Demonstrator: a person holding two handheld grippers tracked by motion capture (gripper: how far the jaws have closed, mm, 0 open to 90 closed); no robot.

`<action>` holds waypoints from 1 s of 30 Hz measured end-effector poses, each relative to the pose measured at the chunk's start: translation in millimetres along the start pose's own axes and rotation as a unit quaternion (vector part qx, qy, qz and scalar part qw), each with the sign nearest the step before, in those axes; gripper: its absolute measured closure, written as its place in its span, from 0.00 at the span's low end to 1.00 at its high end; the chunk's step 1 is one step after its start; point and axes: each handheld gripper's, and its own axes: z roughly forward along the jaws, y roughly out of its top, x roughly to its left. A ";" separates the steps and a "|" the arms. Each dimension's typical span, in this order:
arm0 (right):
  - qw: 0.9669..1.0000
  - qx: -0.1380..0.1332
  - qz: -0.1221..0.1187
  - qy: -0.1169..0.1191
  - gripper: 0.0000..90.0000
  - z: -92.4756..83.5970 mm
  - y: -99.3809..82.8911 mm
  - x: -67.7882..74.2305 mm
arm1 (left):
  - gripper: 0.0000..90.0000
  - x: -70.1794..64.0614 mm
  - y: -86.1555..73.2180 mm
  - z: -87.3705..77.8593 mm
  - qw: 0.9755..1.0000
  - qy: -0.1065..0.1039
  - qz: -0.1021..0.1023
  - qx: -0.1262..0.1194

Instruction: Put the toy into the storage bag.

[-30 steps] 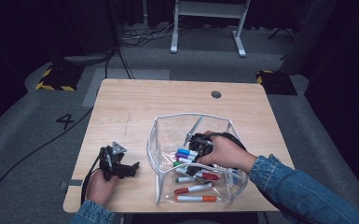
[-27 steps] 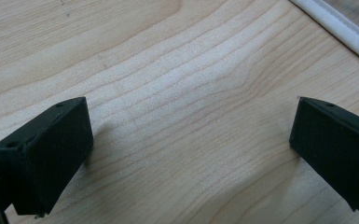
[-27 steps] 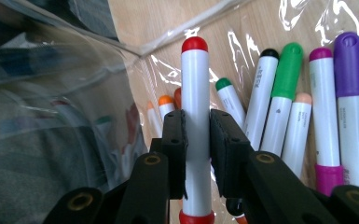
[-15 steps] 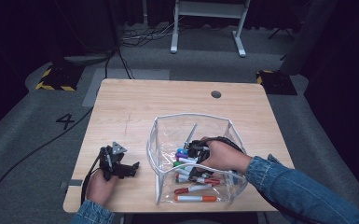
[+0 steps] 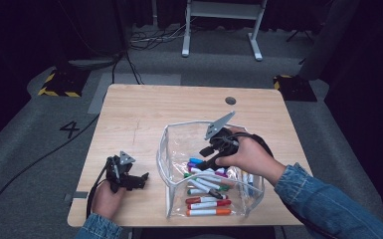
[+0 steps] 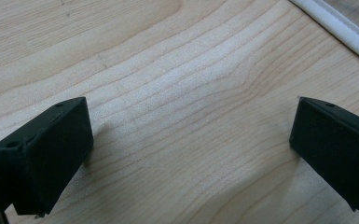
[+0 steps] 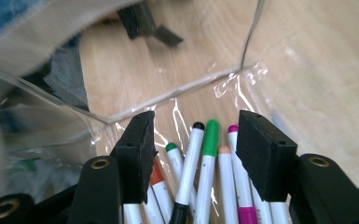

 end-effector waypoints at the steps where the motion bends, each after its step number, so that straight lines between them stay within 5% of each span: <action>1: 1.000 -0.011 0.004 -0.004 0.52 -7.3 0.7 0.9 | 0.00 0.0 0.0 0.0 1.000 0.000 0.000 0.000; 8: 0.997 -0.070 0.017 -0.037 0.51 -58.4 -5.1 3.1 | 0.00 0.0 0.0 0.0 1.000 0.000 0.000 0.000; 15: 0.990 -0.103 0.058 -0.074 0.50 -101.9 -38.0 -5.9 | 0.00 0.0 0.0 0.0 1.000 0.000 0.000 0.000; 30: 0.972 -0.119 0.136 -0.147 0.48 -134.9 -108.6 -33.6 | 0.00 0.0 0.0 0.0 1.000 0.000 0.000 0.000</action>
